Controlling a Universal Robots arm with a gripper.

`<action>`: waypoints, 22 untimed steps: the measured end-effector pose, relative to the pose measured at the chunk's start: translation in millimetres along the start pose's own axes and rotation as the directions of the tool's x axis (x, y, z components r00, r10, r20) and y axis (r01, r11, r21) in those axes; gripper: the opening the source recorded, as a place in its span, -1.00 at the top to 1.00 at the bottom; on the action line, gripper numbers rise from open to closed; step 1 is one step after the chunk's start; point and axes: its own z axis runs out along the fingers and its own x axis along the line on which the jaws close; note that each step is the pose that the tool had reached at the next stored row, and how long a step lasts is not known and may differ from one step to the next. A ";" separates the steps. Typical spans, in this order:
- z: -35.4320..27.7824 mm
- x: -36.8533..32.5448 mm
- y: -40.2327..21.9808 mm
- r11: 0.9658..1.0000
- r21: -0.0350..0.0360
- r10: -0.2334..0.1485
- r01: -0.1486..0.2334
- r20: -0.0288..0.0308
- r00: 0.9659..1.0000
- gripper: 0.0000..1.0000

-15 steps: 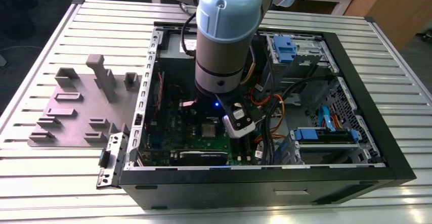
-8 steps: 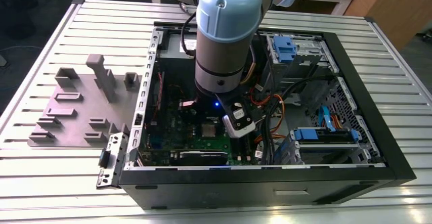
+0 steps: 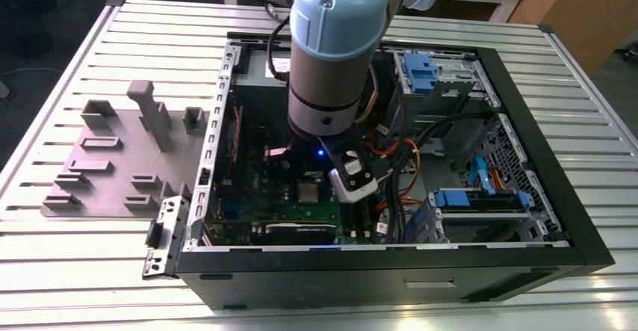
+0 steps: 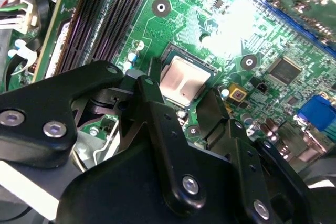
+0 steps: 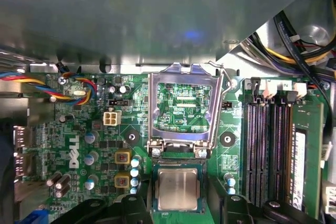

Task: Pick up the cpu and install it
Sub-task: 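Place the cpu into insertion slot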

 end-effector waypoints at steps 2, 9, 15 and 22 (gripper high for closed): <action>-0.5 0.0 0.1 1.000 -0.003 0.000 0.000 0.000 1.000 -0.07; 1.4 -0.1 0.1 1.000 -0.003 0.000 0.000 0.000 1.000 -0.07; 2.6 -0.1 0.1 1.000 -0.003 0.000 0.000 0.000 1.000 -0.07; 3.6 -0.1 0.0 1.000 -0.003 0.000 0.000 0.000 1.000 -0.07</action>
